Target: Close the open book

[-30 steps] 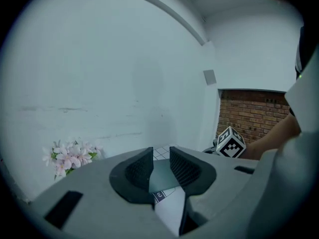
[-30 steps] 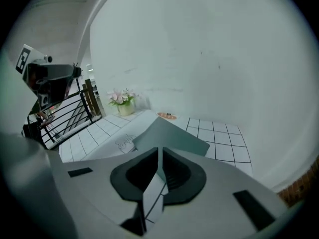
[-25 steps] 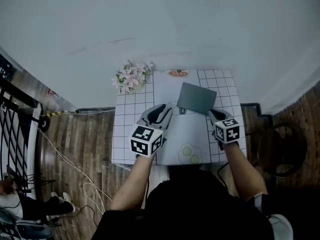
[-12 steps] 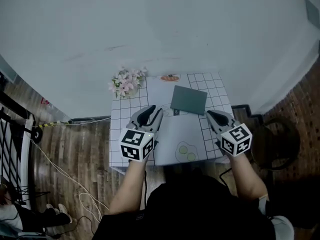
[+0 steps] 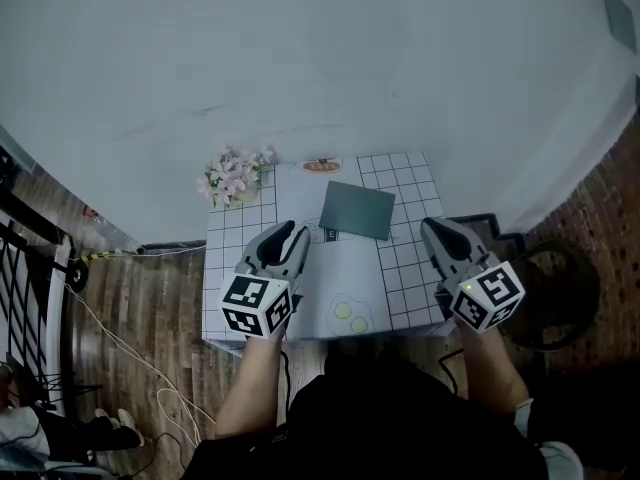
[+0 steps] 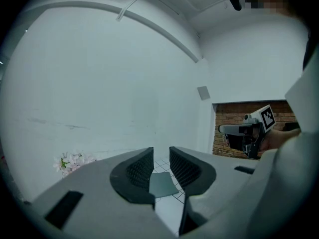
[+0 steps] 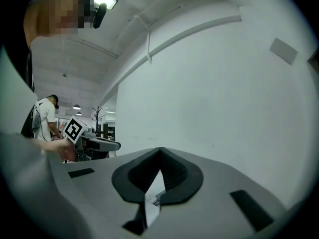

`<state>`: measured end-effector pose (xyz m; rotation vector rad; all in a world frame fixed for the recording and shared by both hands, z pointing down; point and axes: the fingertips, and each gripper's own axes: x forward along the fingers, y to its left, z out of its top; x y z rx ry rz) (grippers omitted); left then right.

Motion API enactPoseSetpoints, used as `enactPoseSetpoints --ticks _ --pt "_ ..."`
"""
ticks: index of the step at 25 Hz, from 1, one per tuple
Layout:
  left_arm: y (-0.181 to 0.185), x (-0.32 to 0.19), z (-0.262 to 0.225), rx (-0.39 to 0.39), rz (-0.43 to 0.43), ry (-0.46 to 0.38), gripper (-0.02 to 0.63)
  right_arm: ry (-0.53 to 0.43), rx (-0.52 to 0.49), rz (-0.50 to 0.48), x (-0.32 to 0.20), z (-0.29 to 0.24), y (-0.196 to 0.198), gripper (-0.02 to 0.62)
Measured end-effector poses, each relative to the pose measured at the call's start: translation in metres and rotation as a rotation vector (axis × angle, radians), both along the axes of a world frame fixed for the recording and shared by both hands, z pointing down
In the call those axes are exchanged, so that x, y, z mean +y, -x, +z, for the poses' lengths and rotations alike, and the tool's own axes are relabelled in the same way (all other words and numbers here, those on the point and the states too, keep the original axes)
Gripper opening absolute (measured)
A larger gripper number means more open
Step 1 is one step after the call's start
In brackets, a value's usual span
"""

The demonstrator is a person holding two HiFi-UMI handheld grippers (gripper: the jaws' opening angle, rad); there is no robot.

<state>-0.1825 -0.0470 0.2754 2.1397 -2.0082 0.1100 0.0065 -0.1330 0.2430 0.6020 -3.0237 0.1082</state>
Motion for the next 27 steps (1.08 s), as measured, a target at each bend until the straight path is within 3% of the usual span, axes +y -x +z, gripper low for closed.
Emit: enactPoseSetpoints --ticks 9,17,27 --pt "-0.034 -0.021 -0.026 -0.003 -0.063 -0.037 0.098 0.026 -0.072 0.024 -0.039 -0.001 -0.047 0.003" --pt "-0.037 -0.014 -0.019 -0.046 -0.091 -0.011 0.029 0.006 -0.073 0.025 -0.046 -0.006 -0.053 0.003" --pt "-0.036 -0.004 -0.017 -0.039 -0.093 -0.020 0.026 0.000 -0.023 0.021 -0.024 0.007 -0.050 0.003"
